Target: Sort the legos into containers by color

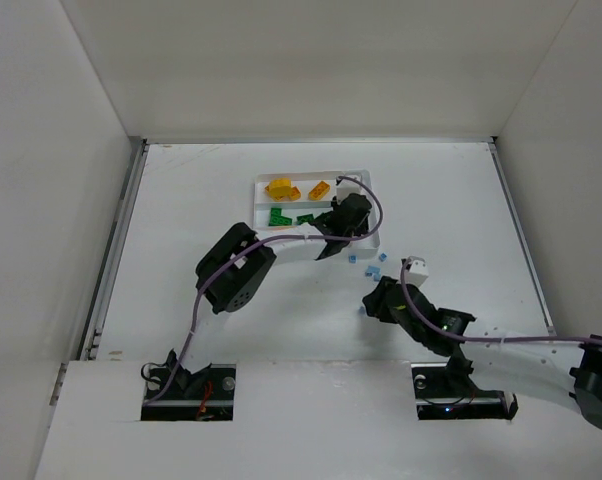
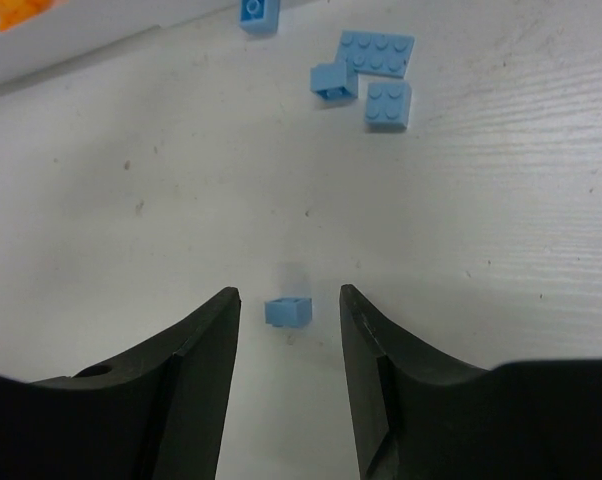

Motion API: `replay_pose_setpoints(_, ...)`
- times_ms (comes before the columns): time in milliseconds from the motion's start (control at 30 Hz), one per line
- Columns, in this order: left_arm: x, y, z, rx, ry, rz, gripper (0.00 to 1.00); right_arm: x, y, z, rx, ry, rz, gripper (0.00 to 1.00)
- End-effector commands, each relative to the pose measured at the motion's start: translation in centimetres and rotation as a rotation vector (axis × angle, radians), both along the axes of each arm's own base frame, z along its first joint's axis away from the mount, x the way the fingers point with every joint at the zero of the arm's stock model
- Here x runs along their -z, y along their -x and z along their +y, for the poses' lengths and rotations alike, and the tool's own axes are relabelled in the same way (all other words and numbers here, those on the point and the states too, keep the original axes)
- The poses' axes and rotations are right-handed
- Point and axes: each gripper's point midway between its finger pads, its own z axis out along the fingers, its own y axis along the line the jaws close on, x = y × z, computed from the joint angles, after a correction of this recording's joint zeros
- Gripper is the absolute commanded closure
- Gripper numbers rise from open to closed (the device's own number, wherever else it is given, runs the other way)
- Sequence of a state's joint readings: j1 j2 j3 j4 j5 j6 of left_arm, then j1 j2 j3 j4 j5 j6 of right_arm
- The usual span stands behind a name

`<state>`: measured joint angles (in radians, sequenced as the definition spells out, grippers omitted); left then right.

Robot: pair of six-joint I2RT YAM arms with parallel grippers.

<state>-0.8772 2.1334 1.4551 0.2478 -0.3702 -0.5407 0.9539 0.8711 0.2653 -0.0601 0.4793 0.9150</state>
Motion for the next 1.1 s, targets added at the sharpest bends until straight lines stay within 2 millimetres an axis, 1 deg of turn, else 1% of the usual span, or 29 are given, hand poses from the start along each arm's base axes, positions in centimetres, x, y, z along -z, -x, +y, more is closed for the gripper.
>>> replay_pose_setpoints(0,-4.0,-0.8,-0.7,0.020,0.052,-0.041,0.66,-0.6,-0.1,0.9,-0.007,0.009,0.004,0.49)
replay_pose_setpoints(67,-4.7,-0.6,-0.1,0.015,0.065,-0.047,0.64,-0.2,0.0,1.2,-0.019,0.033,0.019,0.49)
replay_pose_setpoints(167,-6.2,0.3,1.2,0.009,0.088,-0.059,0.63,0.1,0.0,1.8,-0.035,0.050,0.032,0.50)
replay_pose_setpoints(333,-7.7,2.8,4.4,-0.004,0.135,-0.080,0.63,0.5,0.0,2.8,-0.065,0.097,0.051,0.51)
replay_pose_setpoints(433,-7.3,4.7,6.3,-0.011,0.134,-0.073,0.64,1.0,0.1,3.0,-0.071,0.120,0.062,0.55)
replay_pose_setpoints(600,-5.0,8.1,9.1,-0.019,0.113,-0.040,0.67,1.5,0.2,2.7,-0.048,0.140,0.091,0.62)
replay_pose_setpoints(700,-4.1,9.9,10.9,-0.034,0.116,-0.033,0.68,1.8,0.3,2.5,-0.043,0.158,0.106,0.71)
replay_pose_setpoints(800,-3.5,11.3,12.1,-0.039,0.125,-0.022,0.68,1.8,0.2,2.4,-0.028,0.164,0.115,0.79)
replay_pose_setpoints(900,-2.4,12.7,12.6,-0.028,0.125,-0.006,0.68,0.8,-0.3,2.6,-0.025,0.161,0.087,0.81)
replay_pose_setpoints(967,-1.7,13.5,12.4,-0.017,0.131,0.006,0.68,-0.8,-1.0,2.9,-0.028,0.147,0.054,0.81)
replay_pose_setpoints(1033,-1.1,14.2,11.9,0.000,0.129,0.021,0.68,-3.2,-3.1,2.5,-0.009,0.135,-0.006,0.81)
replay_pose_setpoints(1067,-1.0,14.5,11.6,0.008,0.127,0.024,0.68,-4.8,-4.8,2.0,0.015,0.134,-0.047,0.81)
